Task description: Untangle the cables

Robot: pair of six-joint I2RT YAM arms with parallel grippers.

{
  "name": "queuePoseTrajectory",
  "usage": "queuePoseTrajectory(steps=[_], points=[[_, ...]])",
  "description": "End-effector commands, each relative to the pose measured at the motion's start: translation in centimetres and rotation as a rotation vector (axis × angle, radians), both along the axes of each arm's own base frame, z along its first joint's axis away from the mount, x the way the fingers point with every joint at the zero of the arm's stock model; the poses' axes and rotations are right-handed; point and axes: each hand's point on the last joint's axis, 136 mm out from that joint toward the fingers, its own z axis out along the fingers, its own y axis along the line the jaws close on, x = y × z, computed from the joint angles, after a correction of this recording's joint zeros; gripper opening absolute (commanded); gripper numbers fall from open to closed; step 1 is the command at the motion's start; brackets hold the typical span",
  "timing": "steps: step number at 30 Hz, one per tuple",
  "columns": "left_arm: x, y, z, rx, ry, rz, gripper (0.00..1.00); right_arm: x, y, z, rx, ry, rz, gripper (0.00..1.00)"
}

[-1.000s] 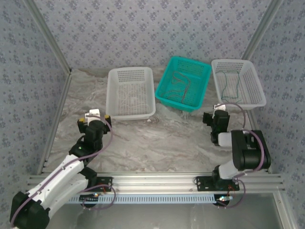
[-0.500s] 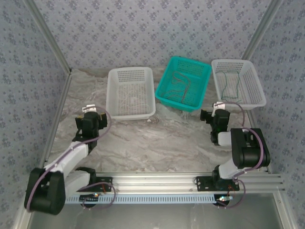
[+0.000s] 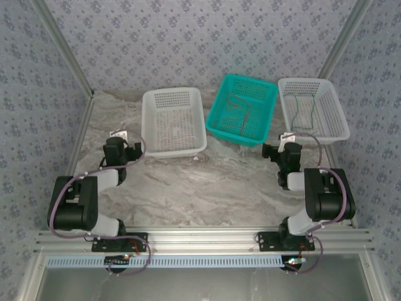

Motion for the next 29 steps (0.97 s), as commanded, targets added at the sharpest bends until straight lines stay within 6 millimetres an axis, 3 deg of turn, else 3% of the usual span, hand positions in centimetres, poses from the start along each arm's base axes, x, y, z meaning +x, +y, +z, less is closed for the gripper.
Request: queuePoseTrajectory(steps=[1, 5, 29], points=[[0.58, 1.26, 0.59, -0.044, -0.164, 0.019, 1.0, 0.63, 0.39, 0.91, -0.002, -0.021, 0.035, 1.0], [0.69, 0.72, 0.03, -0.052, -0.099, -0.019, 0.99, 0.61, 0.4, 0.87, -0.002, -0.019, 0.035, 1.0], [0.69, 0.69, 0.2, -0.044, -0.111, -0.015, 1.0, 0.62, 0.4, 1.02, -0.005, -0.024, 0.033, 1.0]])
